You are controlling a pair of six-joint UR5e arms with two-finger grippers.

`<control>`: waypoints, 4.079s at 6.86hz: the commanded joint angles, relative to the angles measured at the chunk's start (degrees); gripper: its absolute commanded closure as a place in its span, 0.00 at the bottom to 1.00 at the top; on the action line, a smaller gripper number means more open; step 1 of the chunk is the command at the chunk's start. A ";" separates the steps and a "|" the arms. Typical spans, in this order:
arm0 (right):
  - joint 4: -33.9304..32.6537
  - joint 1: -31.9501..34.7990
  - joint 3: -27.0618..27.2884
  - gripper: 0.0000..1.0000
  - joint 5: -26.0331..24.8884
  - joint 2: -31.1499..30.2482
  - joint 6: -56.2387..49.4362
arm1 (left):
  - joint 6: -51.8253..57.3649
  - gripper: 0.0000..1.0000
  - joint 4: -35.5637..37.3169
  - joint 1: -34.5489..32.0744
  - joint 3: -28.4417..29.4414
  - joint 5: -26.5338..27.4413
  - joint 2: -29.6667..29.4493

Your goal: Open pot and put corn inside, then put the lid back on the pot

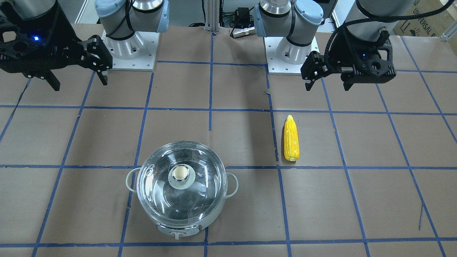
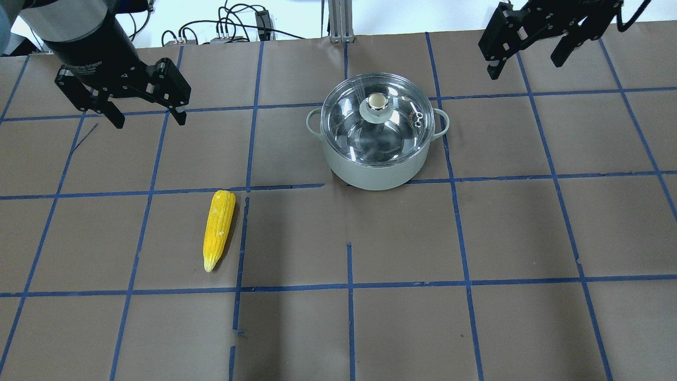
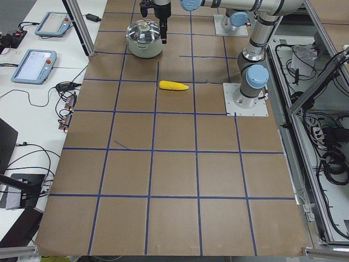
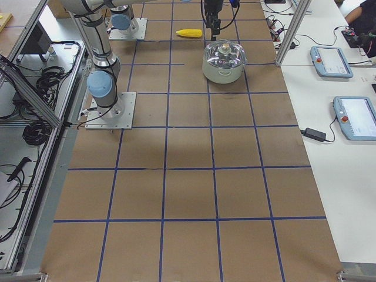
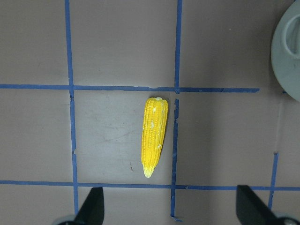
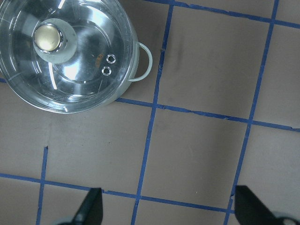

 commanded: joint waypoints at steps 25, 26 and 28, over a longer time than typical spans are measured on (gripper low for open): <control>-30.58 17.45 0.21 0.04 -4.31 24.05 17.76 | -0.33 0.00 2.88 -1.92 -0.95 0.81 0.01; -30.57 17.45 0.39 0.08 -4.31 24.22 17.06 | -0.50 0.00 2.88 -1.92 -0.78 0.63 -0.34; -30.49 17.45 0.92 0.10 -4.22 23.79 16.35 | -0.41 0.00 2.88 -2.01 -1.04 0.72 -0.34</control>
